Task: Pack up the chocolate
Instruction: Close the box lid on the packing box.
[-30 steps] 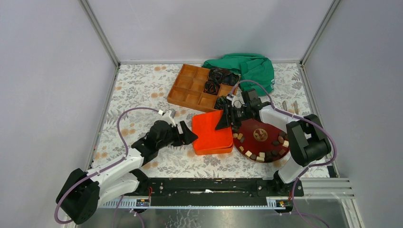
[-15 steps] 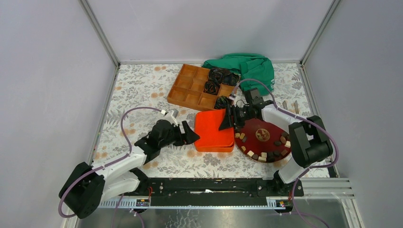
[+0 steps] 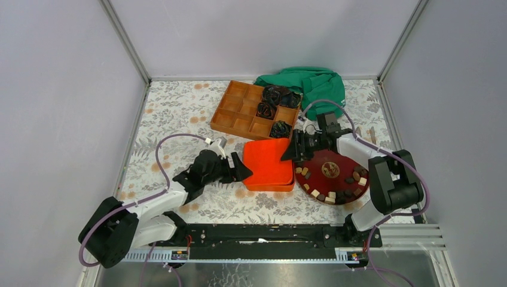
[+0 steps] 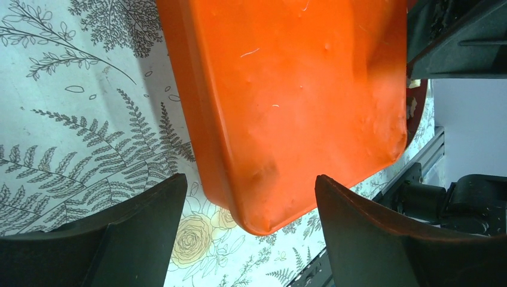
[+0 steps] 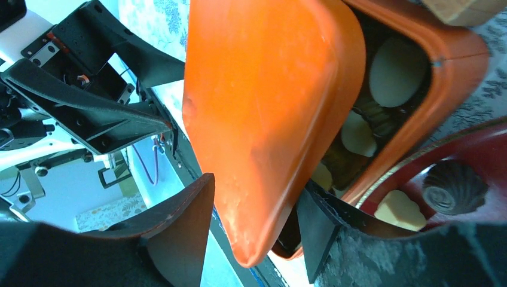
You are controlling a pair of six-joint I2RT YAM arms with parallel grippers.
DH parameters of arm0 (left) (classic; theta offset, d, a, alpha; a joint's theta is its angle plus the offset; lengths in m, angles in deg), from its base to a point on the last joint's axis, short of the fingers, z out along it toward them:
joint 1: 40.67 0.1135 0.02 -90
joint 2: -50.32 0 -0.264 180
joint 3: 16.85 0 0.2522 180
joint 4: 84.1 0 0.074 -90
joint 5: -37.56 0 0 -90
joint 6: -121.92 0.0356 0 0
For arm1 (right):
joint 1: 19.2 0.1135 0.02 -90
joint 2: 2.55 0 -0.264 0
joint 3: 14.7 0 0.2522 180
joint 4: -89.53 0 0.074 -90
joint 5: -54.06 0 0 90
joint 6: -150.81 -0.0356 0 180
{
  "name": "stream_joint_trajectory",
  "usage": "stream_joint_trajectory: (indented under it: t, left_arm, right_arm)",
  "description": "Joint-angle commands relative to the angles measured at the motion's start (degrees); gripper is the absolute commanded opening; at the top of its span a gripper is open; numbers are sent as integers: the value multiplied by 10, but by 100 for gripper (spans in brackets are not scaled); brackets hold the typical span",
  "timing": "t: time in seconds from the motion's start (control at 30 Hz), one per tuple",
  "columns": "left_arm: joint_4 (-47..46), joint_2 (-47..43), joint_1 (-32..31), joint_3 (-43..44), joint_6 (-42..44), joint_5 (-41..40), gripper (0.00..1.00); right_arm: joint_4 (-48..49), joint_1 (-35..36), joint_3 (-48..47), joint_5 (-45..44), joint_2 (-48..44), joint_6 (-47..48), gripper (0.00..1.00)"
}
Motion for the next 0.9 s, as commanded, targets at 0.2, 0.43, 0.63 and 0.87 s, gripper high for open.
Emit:
stream_joint_trajectory:
  t: [0.2, 0.43, 0.63, 0.87]
  left_arm:
    - [-28, 46, 6, 48, 32, 17, 80]
    - [-22, 66, 6, 64, 28, 22, 80]
    - [-26, 78, 6, 68, 22, 31, 80]
    - [-38, 79, 6, 64, 10, 43, 80]
  right_arm:
    - [-25, -16, -6, -65, -48, 52, 61]
    - [-47, -16, -16, -111, -37, 75, 69]
    - [-54, -14, -28, -110, -11, 79, 73]
    - [-53, 17, -39, -81, 5, 75, 69]
